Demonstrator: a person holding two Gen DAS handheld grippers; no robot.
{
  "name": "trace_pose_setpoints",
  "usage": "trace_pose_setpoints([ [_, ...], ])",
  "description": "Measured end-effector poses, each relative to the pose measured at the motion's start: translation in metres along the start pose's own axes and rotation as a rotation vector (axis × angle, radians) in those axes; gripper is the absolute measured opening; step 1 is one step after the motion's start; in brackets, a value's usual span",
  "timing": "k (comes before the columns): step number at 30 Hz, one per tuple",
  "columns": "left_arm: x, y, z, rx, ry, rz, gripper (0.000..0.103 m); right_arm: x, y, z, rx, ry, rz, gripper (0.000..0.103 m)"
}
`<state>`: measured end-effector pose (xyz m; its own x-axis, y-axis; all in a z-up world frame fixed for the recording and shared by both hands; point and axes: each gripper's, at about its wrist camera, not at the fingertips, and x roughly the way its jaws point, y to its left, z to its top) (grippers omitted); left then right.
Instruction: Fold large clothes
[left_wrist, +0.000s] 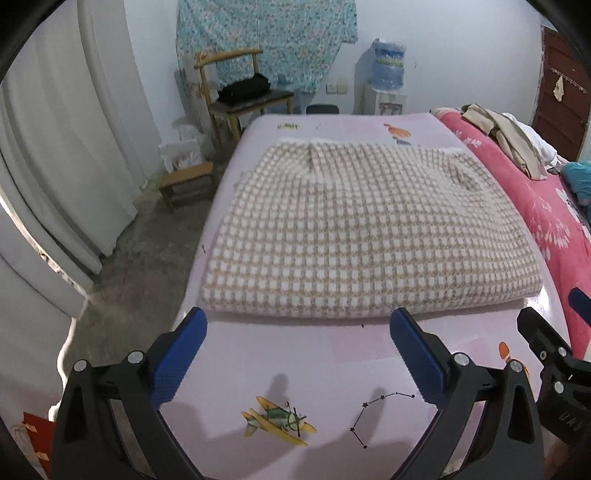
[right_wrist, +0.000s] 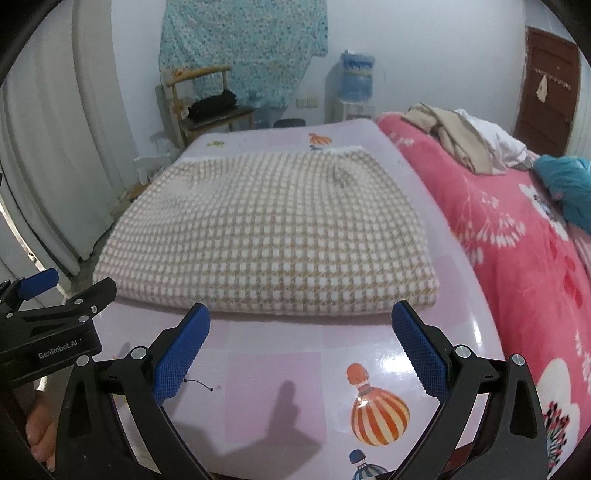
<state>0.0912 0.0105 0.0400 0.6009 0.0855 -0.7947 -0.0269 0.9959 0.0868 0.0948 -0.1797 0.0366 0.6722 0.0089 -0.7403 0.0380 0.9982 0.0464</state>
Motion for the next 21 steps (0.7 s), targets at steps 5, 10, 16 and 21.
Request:
trace_pose_setpoints([
  [5,0.0084,0.0012,-0.0028,-0.021,0.046,-0.006,0.097,0.0031,0.0014,-0.0018,-0.011,0.017,-0.007,0.095],
  [10,0.0124,0.0012,-0.005,-0.035,0.067,-0.01,0.097,0.0042,0.0025,-0.0024,-0.018,0.027,-0.018,0.095],
  [16,0.0117,0.0014,-0.0053,-0.035,0.063,-0.009,0.097,0.0036,0.0024,-0.0029,-0.022,0.027,-0.035,0.095],
  [21,0.011,0.0014,-0.0055,-0.037,0.058,-0.007,0.097,0.0046,0.0025,-0.0038,-0.028,0.034,-0.039,0.095],
])
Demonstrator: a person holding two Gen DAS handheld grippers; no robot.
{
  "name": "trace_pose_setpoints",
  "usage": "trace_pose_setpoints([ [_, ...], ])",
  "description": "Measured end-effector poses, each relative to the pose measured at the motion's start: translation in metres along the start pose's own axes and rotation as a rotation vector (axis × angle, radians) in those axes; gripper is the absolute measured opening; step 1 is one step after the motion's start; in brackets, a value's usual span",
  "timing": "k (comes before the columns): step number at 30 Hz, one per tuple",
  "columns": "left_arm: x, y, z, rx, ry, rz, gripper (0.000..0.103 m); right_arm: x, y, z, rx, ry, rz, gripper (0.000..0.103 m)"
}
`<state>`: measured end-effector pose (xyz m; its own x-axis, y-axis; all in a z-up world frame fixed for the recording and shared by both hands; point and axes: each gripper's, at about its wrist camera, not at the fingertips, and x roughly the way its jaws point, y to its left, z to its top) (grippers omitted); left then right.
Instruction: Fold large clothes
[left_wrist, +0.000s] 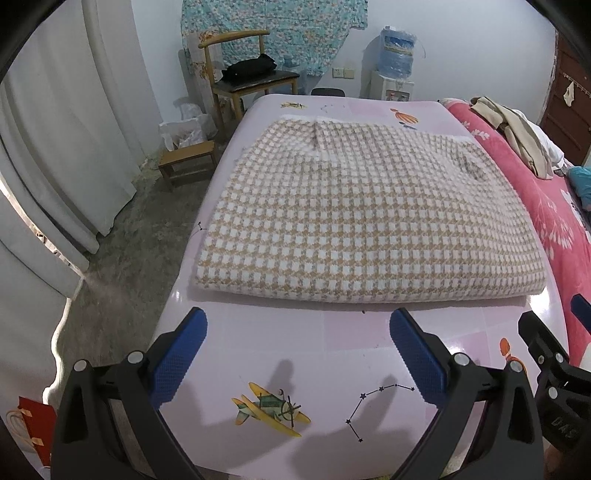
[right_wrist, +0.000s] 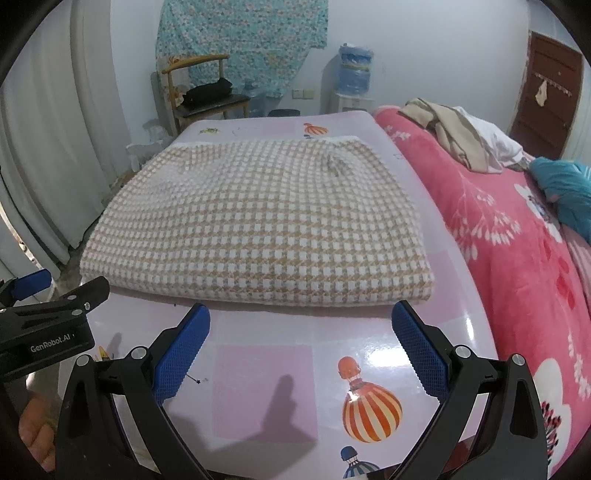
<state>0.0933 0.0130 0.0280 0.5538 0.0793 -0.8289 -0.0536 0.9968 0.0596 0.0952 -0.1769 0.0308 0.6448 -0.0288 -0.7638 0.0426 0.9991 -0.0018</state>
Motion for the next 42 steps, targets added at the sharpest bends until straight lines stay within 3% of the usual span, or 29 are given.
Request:
trace_pose_setpoints([
  [42,0.0047,-0.0022,0.0012,-0.01,0.019,-0.01,0.097,0.0079,-0.0014,-0.0014,-0.008,0.034,-0.008,0.095],
])
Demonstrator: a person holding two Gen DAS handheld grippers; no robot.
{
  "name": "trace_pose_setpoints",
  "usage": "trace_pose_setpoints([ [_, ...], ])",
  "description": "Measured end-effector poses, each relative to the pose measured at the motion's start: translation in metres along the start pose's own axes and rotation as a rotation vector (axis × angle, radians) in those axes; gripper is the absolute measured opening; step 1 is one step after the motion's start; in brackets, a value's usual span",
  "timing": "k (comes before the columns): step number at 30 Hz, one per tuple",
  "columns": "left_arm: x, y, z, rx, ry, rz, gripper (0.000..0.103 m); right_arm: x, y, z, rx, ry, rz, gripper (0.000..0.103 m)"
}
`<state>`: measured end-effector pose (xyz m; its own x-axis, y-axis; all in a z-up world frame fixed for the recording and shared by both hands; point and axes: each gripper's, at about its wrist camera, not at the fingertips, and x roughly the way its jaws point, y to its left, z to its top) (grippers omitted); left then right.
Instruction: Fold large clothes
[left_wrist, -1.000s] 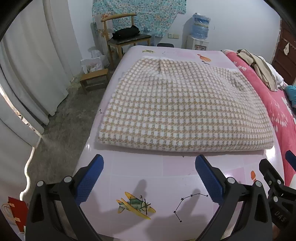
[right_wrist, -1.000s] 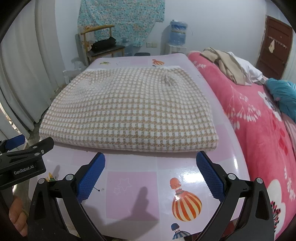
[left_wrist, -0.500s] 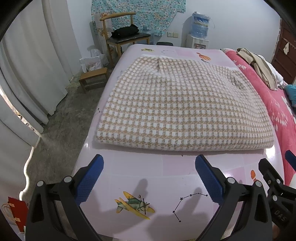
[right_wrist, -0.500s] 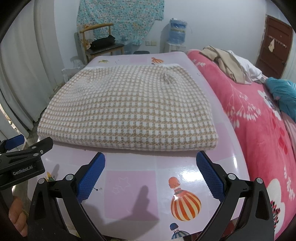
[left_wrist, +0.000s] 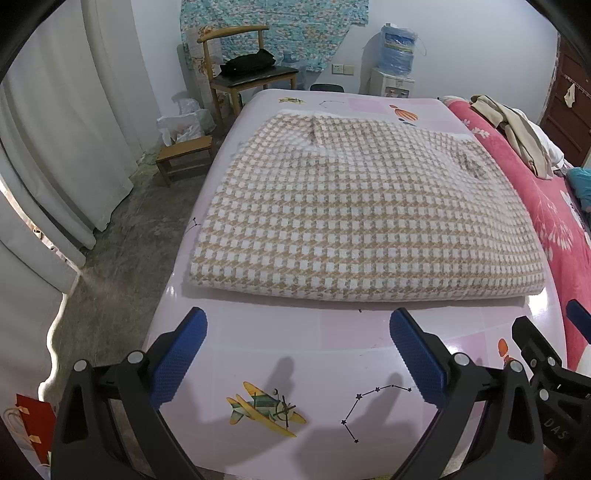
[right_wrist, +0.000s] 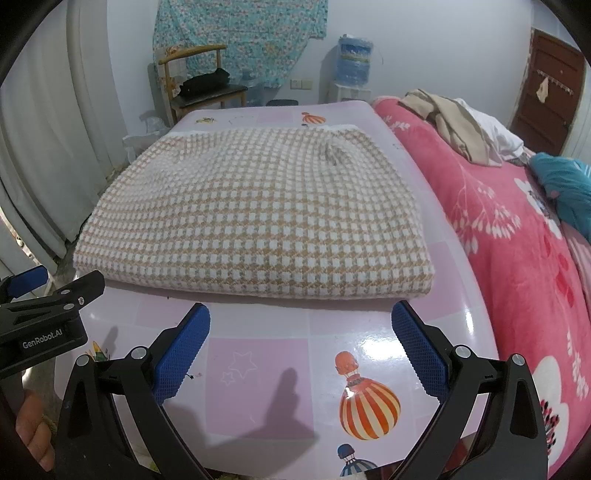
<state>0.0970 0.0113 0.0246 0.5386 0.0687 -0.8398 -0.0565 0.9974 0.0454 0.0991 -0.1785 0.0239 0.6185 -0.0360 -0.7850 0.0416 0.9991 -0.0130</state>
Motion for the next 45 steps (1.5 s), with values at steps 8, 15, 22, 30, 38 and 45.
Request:
trace_pose_setpoints([
  [8,0.0007,-0.0011,0.0012,0.002,0.002,-0.004,0.097,0.0026,-0.0032,-0.0016,0.002,0.009,0.0,0.095],
  [15,0.0007,-0.0005,0.0006,0.003,0.003,-0.004,0.097,0.0034,-0.0042,-0.0013,-0.004,0.013,0.002,0.095],
  [22,0.0012,-0.0011,0.0004,0.003,0.003,-0.004,0.097,0.0037,-0.0039,-0.0012,-0.005,0.015,0.001,0.095],
  [30,0.0021,-0.0011,-0.0001,0.001,0.004,-0.005,0.097,0.0034,-0.0045,-0.0023,-0.009,0.017,-0.001,0.095],
  [38,0.0024,-0.0004,-0.0001,0.002,0.004,-0.007,0.097,0.0031,-0.0048,-0.0021,-0.01,0.02,0.0,0.095],
  [45,0.0027,-0.0003,-0.0002,0.002,0.003,-0.007,0.097,0.004,-0.0041,-0.0019,-0.01,0.02,0.0,0.095],
])
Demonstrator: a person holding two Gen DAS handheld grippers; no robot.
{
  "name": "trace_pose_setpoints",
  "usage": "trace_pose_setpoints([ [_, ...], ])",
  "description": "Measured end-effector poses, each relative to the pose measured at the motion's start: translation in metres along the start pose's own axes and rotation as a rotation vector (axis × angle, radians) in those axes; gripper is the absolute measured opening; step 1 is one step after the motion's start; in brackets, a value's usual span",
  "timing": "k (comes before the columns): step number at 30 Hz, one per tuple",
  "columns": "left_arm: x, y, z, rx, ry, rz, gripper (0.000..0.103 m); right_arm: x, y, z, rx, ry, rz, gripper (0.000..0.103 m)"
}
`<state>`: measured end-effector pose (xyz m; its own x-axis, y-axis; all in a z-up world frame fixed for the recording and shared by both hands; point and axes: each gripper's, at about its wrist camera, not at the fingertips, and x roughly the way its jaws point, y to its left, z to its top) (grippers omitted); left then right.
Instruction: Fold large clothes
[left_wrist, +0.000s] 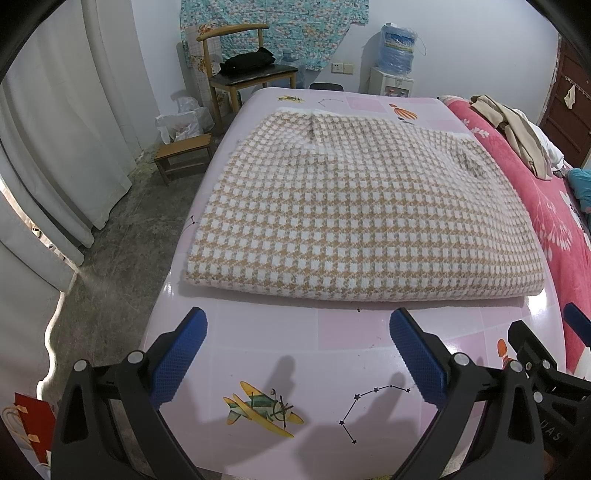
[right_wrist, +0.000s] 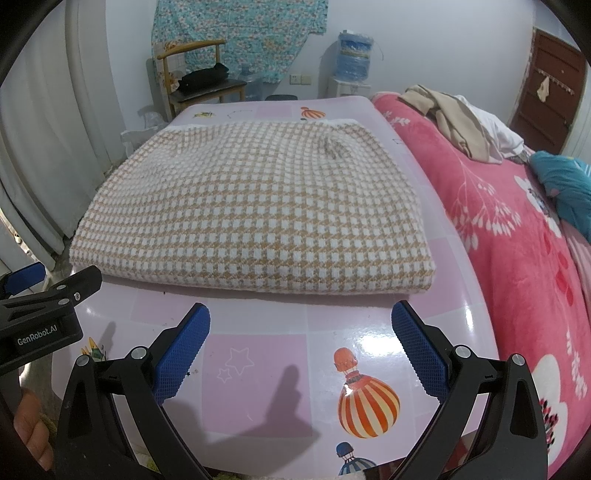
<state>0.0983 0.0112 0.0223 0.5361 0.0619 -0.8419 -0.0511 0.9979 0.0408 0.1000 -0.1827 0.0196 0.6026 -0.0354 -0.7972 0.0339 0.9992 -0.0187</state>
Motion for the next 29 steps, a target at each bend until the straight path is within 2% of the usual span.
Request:
trace_pose_setpoints([
  [29,0.0,-0.0007,-0.0001,-0.003,0.002,-0.002,0.097,0.0014,-0.0029,-0.0005,-0.003,0.007,0.006,0.095],
])
